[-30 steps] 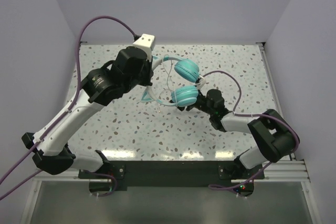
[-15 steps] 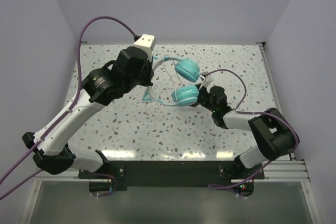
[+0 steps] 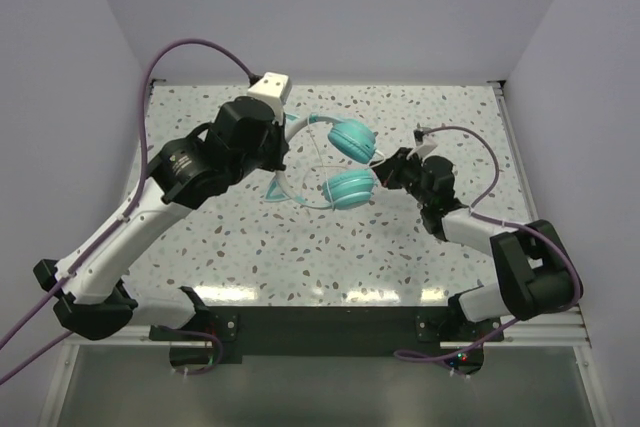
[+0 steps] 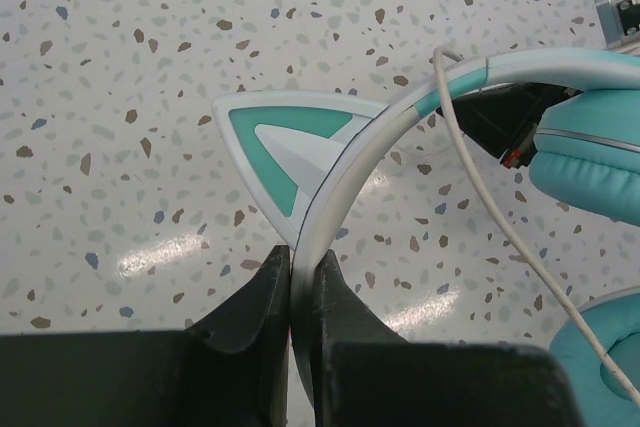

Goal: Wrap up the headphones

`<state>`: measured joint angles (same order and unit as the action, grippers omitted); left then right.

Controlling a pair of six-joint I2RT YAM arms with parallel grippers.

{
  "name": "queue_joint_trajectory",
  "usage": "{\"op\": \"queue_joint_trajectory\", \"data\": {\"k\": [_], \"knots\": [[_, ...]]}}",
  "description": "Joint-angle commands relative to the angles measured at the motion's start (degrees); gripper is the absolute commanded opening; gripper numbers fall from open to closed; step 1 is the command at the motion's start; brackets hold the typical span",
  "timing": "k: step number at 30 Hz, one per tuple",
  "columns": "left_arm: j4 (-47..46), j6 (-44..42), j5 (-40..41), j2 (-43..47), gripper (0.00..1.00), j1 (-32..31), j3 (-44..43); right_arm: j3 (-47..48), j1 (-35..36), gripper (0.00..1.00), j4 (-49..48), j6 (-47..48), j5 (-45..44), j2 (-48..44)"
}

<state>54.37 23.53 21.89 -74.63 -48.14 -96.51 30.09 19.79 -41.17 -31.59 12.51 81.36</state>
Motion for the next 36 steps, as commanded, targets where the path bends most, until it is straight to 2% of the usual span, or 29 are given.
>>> {"op": "queue_joint_trajectory", "data": {"k": [1, 11, 16, 22, 36], "knots": [[-5.5, 2.22, -0.97, 2.82, 0.0, -0.11, 0.27, 1.73, -2.56, 0.0, 1.09, -1.1, -0.56, -0.68], [-6.03, 2.22, -1.32, 4.23, 0.0, -0.11, 2.11, 7.18, -5.98, 0.0, 4.25, -1.97, -0.82, 3.62], [-5.85, 2.22, -1.41, 4.84, 0.0, -0.11, 3.34, 9.19, -9.24, 0.0, 2.41, -5.05, 3.12, 6.61], [-6.55, 2.22, -1.85, 5.72, 0.0, -0.11, 5.19, 13.68, -9.77, 0.0, 6.36, -4.27, 3.13, 6.71], [-7.44, 3.72, -0.88, 7.92, 0.0, -0.11, 6.16, 11.75, -11.79, 0.0, 5.31, -4.44, 2.78, 6.44]]}}
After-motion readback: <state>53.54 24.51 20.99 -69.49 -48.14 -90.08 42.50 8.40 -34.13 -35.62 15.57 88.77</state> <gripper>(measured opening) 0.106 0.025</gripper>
